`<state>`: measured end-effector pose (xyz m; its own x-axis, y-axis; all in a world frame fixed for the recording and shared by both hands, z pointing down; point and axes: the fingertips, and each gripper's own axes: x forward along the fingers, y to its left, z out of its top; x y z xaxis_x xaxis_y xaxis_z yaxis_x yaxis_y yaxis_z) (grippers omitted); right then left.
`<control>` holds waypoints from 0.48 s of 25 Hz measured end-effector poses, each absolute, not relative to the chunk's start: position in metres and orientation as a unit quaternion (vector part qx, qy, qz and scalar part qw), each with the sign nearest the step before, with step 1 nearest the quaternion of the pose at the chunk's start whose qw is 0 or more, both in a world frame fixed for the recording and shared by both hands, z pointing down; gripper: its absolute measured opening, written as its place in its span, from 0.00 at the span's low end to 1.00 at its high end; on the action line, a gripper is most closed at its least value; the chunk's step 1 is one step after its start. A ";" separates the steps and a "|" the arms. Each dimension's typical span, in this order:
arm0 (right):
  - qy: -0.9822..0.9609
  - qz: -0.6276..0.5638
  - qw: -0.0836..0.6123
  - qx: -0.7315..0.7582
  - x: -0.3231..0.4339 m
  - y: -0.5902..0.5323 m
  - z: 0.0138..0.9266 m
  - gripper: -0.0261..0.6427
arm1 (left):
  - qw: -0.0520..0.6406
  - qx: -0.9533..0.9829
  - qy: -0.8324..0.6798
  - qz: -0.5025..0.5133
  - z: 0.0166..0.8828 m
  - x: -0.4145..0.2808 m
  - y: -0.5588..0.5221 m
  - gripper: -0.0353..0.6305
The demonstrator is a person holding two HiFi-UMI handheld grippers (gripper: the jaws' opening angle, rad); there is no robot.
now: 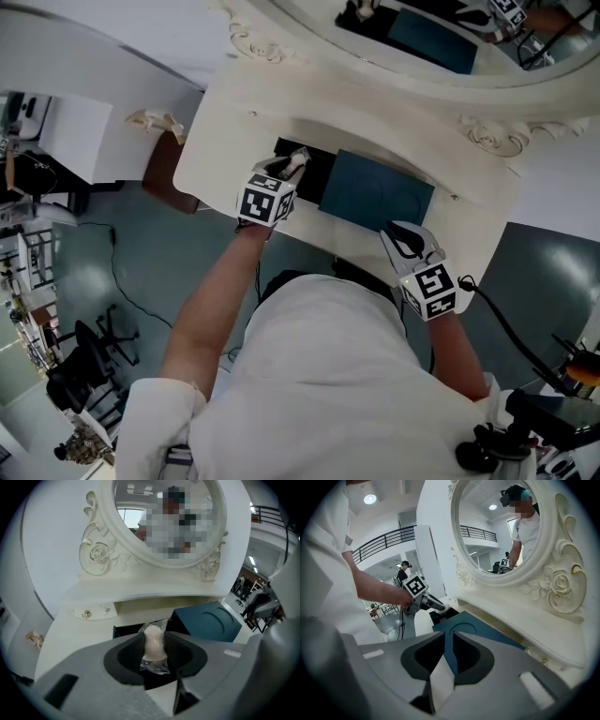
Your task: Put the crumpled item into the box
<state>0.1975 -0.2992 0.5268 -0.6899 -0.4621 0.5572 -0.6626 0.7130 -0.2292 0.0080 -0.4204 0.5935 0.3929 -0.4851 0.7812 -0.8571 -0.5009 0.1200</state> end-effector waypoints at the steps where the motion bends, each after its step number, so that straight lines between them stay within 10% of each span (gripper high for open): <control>1: -0.894 0.212 0.237 0.317 0.199 -0.299 0.527 0.13 | 0.262 0.790 -0.420 0.361 0.599 0.011 -0.421 0.25; 12: -0.883 0.221 0.234 0.342 0.216 -0.296 0.531 0.12 | 0.235 0.775 -0.382 0.446 0.643 0.027 -0.425 0.26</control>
